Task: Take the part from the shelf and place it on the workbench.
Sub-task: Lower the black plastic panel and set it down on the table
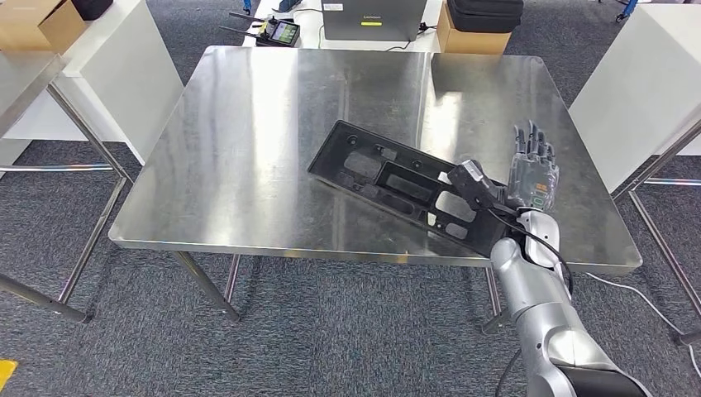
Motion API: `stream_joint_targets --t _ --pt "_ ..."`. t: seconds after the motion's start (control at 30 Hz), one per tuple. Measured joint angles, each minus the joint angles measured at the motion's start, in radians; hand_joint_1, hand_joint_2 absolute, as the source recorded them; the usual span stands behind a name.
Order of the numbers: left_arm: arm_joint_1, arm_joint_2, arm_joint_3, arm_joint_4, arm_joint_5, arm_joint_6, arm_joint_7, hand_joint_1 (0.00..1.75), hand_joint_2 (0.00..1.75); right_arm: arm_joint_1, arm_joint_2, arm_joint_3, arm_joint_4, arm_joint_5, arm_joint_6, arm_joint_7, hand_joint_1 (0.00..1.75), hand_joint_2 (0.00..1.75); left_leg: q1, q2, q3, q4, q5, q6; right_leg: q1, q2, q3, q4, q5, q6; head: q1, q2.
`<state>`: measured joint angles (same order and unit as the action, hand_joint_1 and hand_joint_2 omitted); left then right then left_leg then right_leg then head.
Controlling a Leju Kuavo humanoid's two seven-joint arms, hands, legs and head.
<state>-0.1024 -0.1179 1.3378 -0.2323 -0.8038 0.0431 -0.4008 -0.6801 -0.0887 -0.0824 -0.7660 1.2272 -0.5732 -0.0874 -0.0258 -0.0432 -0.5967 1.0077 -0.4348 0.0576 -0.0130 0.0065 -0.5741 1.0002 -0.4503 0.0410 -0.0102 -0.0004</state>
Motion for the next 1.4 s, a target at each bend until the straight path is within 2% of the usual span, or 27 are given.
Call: stream_joint_targets --t 0.03,0.17,0.4,0.53,0.63,0.77,0.87,0.97,1.13,1.3,1.37,1.4 --pt "0.0 0.0 0.0 0.0 0.0 0.0 0.0 0.0 0.0 0.0 -0.001 0.002 0.0 0.0 0.0 0.003 0.0 0.0 0.0 0.0 0.0 0.0 0.0 0.0 0.0 0.0 0.0 0.0 0.0 0.0 0.0 0.0" --pt "0.0 0.0 0.0 0.0 0.001 0.0 0.005 0.0 0.0 -0.011 -0.004 0.007 0.022 -0.011 0.012 0.035 0.0 1.75 0.0 0.0 0.0 0.0 0.0 0.0 0.0 0.0 0.0 0.0 0.0 0.0 0.0 0.0" --pt "0.0 0.0 0.0 0.0 0.008 0.004 0.012 0.0 0.0 -0.03 0.0 0.009 0.123 -0.033 0.0 0.066 0.0 1.75 0.0 0.0 -0.001 0.0 0.0 0.0 0.0 0.0 0.0 0.0 0.0 0.0 0.0 0.0" --pt "0.0 0.0 0.0 0.0 0.021 0.008 0.003 0.0 0.0 -0.028 0.011 0.005 0.135 -0.068 -0.079 -0.003 0.0 1.75 0.0 0.0 -0.001 0.0 0.0 0.0 0.0 0.0 0.0 0.0 0.0 0.0 0.0 0.0" --pt "0.0 -0.001 0.003 0.0 0.035 0.007 -0.012 0.0 0.0 0.016 0.044 -0.032 0.032 -0.115 -0.112 -0.174 0.0 1.75 0.0 -0.001 -0.001 0.0 0.0 0.0 0.0 0.0 -0.001 0.0 0.0 0.0 0.0 0.0" --pt "0.0 -0.006 0.016 0.0 0.057 0.01 -0.027 0.0 0.0 0.137 0.139 -0.104 -0.218 -0.335 -0.123 -0.492 0.0 1.75 0.001 -0.001 -0.001 0.0 -0.001 -0.001 0.0 0.0 -0.002 0.0 -0.001 -0.001 0.0 0.0" --pt "0.001 -0.01 0.022 0.0 0.073 0.016 -0.031 0.0 0.0 0.253 0.2 -0.1 -0.426 -0.476 -0.125 -0.59 0.0 1.75 0.001 -0.005 -0.002 0.0 -0.001 -0.002 0.0 -0.002 -0.002 0.0 -0.003 -0.002 0.0 0.0" --pt "0.001 -0.012 0.032 0.0 0.079 0.018 -0.032 0.0 0.0 0.324 0.235 -0.088 -0.57 -0.509 -0.126 -0.607 0.0 1.75 0.001 -0.004 -0.002 -0.001 -0.002 -0.002 0.0 -0.002 -0.003 0.0 -0.003 -0.003 0.0 0.0" --pt "0.001 -0.015 0.042 0.0 0.086 0.021 -0.037 0.0 0.0 0.425 0.263 -0.051 -0.742 -0.541 -0.126 -0.61 0.0 1.75 0.001 -0.004 -0.002 0.0 -0.002 -0.002 0.0 -0.002 -0.002 0.0 -0.003 -0.003 0.0 0.0" --pt "0.001 -0.02 0.055 0.0 0.116 0.028 -0.053 0.0 0.0 0.603 0.271 0.119 -0.958 -0.544 -0.126 -0.612 0.0 1.75 0.001 -0.004 -0.002 -0.001 -0.003 -0.003 0.0 -0.002 -0.003 0.0 -0.003 -0.003 0.0 0.0" --pt "0.0 -0.024 0.067 0.0 0.134 0.042 -0.052 0.0 0.0 0.662 0.266 0.2 -1.013 -0.583 -0.125 -0.612 0.0 1.75 0.001 -0.003 -0.002 0.0 -0.004 -0.002 0.0 -0.002 -0.002 -0.001 -0.003 -0.003 0.0 0.0" --pt "-0.001 -0.027 0.073 0.0 0.145 0.057 -0.045 0.0 0.0 0.683 0.261 0.241 -1.03 -0.63 -0.123 -0.612 0.0 1.75 0.0 -0.003 -0.002 0.0 -0.004 0.001 -0.005 -0.001 -0.001 -0.003 -0.001 -0.001 -0.001 0.0"
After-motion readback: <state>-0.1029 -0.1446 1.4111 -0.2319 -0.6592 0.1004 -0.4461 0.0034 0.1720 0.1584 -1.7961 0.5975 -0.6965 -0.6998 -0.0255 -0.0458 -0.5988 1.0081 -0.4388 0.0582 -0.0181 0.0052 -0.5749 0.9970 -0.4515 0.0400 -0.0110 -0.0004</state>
